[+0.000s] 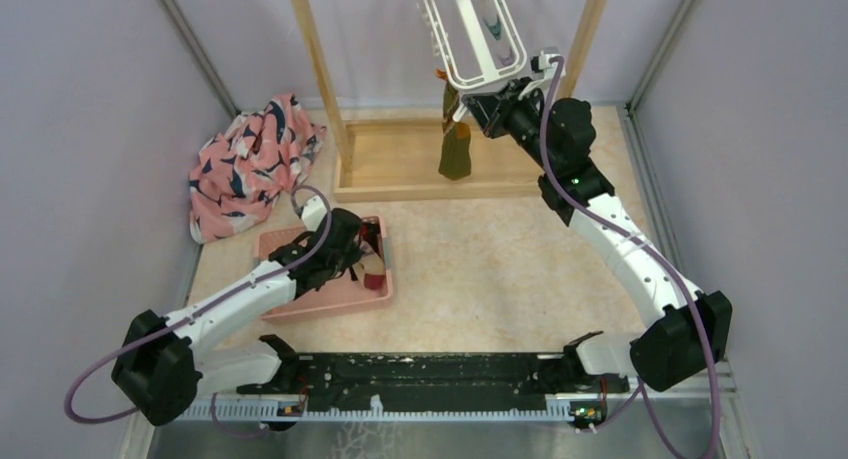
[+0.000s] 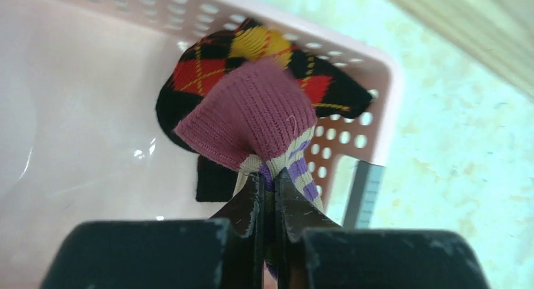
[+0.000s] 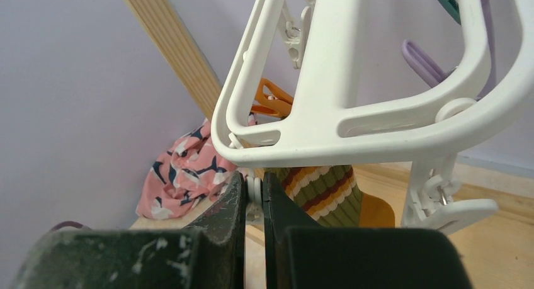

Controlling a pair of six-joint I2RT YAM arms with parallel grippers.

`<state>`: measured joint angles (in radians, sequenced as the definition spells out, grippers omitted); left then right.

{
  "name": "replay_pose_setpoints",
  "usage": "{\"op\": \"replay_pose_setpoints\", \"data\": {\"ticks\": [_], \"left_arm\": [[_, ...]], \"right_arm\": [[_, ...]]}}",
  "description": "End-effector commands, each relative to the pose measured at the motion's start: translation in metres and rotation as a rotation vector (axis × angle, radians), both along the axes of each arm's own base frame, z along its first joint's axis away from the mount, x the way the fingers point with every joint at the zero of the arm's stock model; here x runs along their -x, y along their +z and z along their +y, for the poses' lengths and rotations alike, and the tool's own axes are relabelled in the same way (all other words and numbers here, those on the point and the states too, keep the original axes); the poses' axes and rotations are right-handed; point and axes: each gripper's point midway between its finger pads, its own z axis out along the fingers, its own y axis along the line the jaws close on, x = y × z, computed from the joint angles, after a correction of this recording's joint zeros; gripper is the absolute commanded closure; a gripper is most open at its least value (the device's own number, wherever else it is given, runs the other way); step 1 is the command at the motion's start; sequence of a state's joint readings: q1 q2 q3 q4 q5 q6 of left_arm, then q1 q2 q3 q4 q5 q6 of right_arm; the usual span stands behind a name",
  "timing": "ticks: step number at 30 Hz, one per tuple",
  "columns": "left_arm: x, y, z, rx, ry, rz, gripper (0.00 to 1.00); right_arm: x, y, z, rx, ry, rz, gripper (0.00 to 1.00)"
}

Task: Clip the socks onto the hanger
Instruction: Pick up the sock from the bin.

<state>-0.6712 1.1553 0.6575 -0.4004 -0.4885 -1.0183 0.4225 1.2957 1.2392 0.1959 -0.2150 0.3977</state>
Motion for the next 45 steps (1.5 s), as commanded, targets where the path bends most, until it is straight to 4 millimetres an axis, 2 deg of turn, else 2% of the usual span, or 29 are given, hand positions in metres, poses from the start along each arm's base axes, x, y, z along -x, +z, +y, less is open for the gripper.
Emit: {"op": "replay_pose_setpoints", "data": {"ticks": [1, 9, 14, 20, 24, 29, 35, 37, 40, 42, 44, 45], "left_arm": [[-0.014, 0.038, -0.012, 0.013, -0.121, -0.146, 0.98], [-0.011, 0.074, -0.037, 0.048, -0.378, -0.376, 1.00], [-0.006, 0.112, -0.054, 0.057, -0.552, -0.613, 1.00], [0.002, 0.159, -0.074, -0.020, -0.745, -0.815, 1.00], [0.009, 0.184, -0.093, -0.062, -0.883, -0.928, 0.94], [0.008, 0.178, -0.127, -0.101, -1.023, -0.951, 0.89], [-0.013, 0.117, -0.183, -0.313, -1.176, -0.765, 0.91], [-0.021, 0.098, -0.195, -0.368, -1.178, -0.718, 0.94], [-0.024, 0.073, -0.206, -0.362, -1.198, -0.665, 1.00], [-0.025, 0.062, -0.208, -0.351, -1.192, -0.640, 1.00], [-0.026, 0.060, -0.204, -0.359, -1.159, -0.626, 1.00], [-0.027, 0.065, -0.200, -0.359, -1.129, -0.633, 1.00]], "right_arm": [[0.010, -0.033, 0.007, 0.038, 0.049, 0.109, 1.00], [0.009, -0.035, 0.008, 0.033, 0.052, 0.115, 1.00], [0.009, -0.033, 0.009, 0.031, 0.056, 0.113, 1.00], [0.012, -0.026, 0.010, 0.027, 0.067, 0.097, 1.00], [0.012, -0.025, 0.008, 0.032, 0.061, 0.094, 1.00], [0.012, -0.025, 0.007, 0.035, 0.054, 0.089, 1.00], [0.012, -0.024, 0.004, 0.047, 0.041, 0.086, 1.00], [0.012, -0.024, 0.001, 0.051, 0.033, 0.084, 1.00], [0.014, -0.022, -0.006, 0.059, 0.012, 0.079, 1.00], [0.015, -0.022, -0.010, 0.066, -0.001, 0.076, 1.00], [0.015, -0.023, -0.013, 0.070, -0.010, 0.079, 1.00], [0.015, -0.024, -0.014, 0.070, -0.011, 0.080, 1.00]]}}
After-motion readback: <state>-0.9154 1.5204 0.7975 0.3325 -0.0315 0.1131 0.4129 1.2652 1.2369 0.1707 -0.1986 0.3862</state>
